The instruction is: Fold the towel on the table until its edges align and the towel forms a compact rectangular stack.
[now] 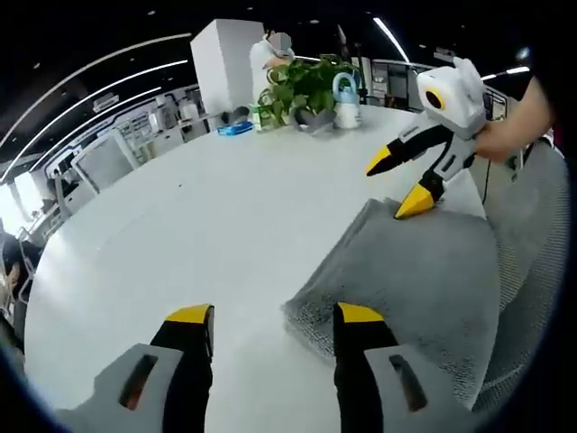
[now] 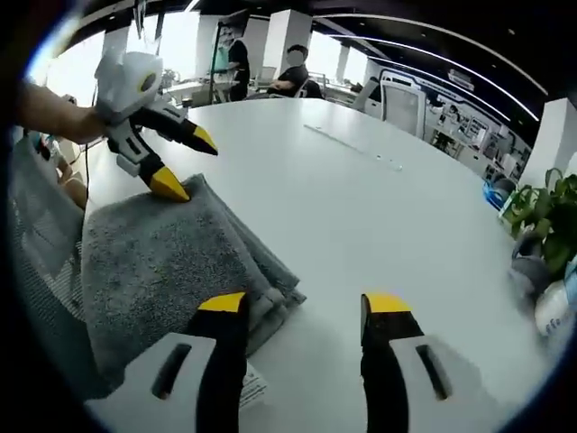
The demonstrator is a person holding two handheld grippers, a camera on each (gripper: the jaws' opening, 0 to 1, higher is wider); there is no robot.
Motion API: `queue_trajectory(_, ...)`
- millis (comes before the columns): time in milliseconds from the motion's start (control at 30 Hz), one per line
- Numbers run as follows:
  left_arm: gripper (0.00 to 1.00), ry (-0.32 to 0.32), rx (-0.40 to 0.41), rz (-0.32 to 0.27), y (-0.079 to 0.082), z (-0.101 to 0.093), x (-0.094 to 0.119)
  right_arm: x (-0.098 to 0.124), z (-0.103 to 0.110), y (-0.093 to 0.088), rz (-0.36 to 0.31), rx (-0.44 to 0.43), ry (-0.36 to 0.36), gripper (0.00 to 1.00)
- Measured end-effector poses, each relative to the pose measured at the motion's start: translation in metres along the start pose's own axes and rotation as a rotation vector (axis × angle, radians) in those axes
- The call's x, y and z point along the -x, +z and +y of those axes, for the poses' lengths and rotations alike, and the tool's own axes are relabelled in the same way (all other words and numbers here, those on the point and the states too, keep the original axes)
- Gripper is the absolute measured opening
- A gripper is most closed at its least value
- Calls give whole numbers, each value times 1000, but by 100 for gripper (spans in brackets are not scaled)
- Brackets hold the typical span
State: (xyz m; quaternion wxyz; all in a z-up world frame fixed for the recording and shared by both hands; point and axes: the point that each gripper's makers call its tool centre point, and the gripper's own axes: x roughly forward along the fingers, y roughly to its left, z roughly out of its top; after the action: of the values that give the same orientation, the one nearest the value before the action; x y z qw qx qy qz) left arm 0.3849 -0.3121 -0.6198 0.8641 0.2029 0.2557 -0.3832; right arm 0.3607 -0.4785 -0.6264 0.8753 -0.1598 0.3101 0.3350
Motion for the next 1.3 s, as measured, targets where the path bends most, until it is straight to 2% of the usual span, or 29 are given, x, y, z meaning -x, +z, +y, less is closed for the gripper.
queue_trajectory(67,44,-42,-10,-18,9,-10,12,12,8,10,-41,-46,37,33)
queue_trajectory(100,40,-86,5,-49,18,-21,22,22,20,17,-77,-50,86,30)
queue_trajectory(133,33,-107,14,-54,20,-28,29,28,25,19,-77,-42,96,29)
queue_trajectory(200,21,-196,31,-39,20,-55,43,40,40,17,-66,-8,107,32)
queue_trajectory(233,19,-218,41,-14,16,-65,47,44,56,13,-50,-16,147,32)
queue_trajectory(267,19,-225,41,13,10,-72,49,45,61,12,-48,-18,162,31)
queue_trajectory(300,20,-259,2,39,3,-86,50,46,80,7,-28,-15,226,32)
queue_trajectory(333,24,-290,-32,66,-5,-95,51,45,89,1,1,-22,247,33)
queue_trajectory(367,30,-302,-94,120,-19,-104,50,43,100,-8,36,-13,269,34)
queue_trajectory(400,36,-283,-148,143,-27,-105,47,40,101,-15,62,19,258,34)
queue_trajectory(433,35,-275,-199,120,-28,-106,44,34,100,-26,101,49,239,34)
queue_trajectory(467,34,-288,-170,94,-26,-109,43,31,101,-29,104,43,242,34)
queue_trajectory(567,34,-292,-104,113,-26,-100,38,25,96,-27,77,-17,254,35)
queue_trajectory(633,34,-310,-66,104,-27,-98,34,24,93,-28,79,-36,275,35)
queue_trajectory(800,33,-307,13,70,-20,-88,27,16,80,-21,71,-36,268,34)
queue_trajectory(900,33,-306,18,66,-17,-80,19,6,67,-14,74,-25,263,34)
queue_trajectory(1167,33,-293,19,83,3,-38,-17,-25,24,8,78,-1,251,35)
queue_trajectory(1300,33,-301,17,93,10,-24,-30,-35,11,14,80,0,256,35)
